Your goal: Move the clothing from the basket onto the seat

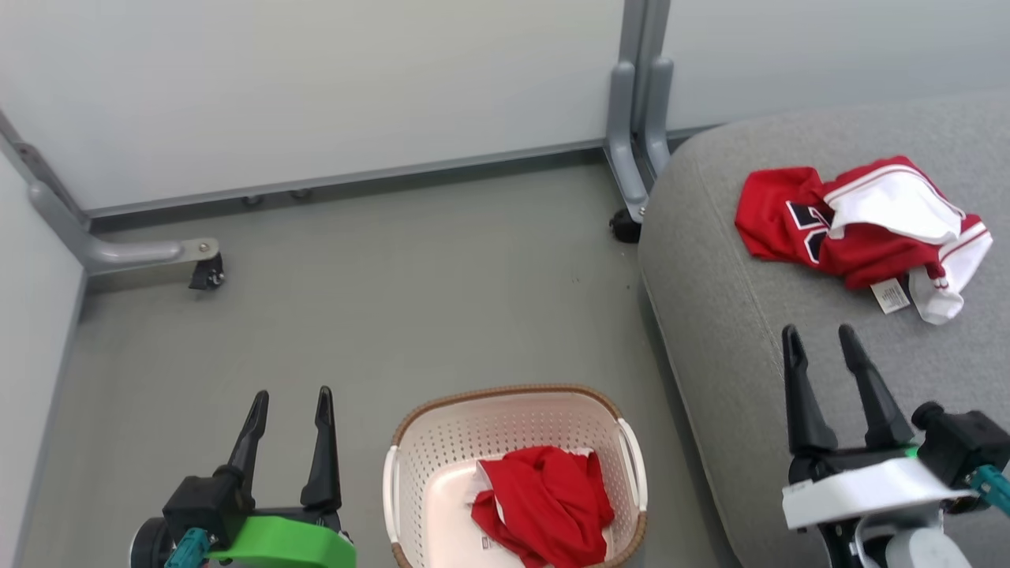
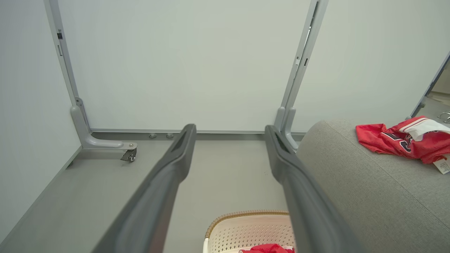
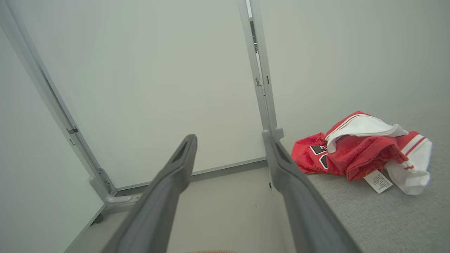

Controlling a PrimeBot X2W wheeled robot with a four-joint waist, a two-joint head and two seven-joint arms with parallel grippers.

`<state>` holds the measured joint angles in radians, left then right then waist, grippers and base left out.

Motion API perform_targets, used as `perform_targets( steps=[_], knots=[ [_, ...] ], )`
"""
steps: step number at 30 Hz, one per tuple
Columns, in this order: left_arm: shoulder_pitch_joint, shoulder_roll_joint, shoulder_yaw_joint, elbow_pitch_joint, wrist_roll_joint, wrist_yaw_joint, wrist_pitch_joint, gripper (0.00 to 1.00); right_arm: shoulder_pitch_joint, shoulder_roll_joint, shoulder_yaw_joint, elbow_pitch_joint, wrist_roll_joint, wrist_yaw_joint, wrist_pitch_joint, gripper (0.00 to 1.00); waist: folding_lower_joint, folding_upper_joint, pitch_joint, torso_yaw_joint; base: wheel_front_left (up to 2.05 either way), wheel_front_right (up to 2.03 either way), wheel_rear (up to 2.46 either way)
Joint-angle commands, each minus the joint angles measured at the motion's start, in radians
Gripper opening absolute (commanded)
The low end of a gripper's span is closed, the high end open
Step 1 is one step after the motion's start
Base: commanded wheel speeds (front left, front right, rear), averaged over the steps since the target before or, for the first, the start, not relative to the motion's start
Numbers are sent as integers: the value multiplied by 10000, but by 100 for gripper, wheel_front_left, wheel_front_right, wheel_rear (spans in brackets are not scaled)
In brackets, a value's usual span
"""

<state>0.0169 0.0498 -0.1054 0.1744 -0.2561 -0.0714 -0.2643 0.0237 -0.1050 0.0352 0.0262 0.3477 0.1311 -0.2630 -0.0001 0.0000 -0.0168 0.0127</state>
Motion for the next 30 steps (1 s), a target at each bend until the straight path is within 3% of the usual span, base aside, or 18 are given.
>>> perform_targets(
  steps=[1, 30],
  knots=[
    [201, 15, 2, 49, -42, -33, -2, 100, 228, 39, -5, 103, -20, -7, -27, 100, 1, 0, -432, 414, 0, 0, 0],
    [538, 15, -194, 259, -293, -90, -2, 100, 434, 428, -162, 636, -288, -5, -29, 100, 1, 0, -503, 336, 0, 0, 0]
  ],
)
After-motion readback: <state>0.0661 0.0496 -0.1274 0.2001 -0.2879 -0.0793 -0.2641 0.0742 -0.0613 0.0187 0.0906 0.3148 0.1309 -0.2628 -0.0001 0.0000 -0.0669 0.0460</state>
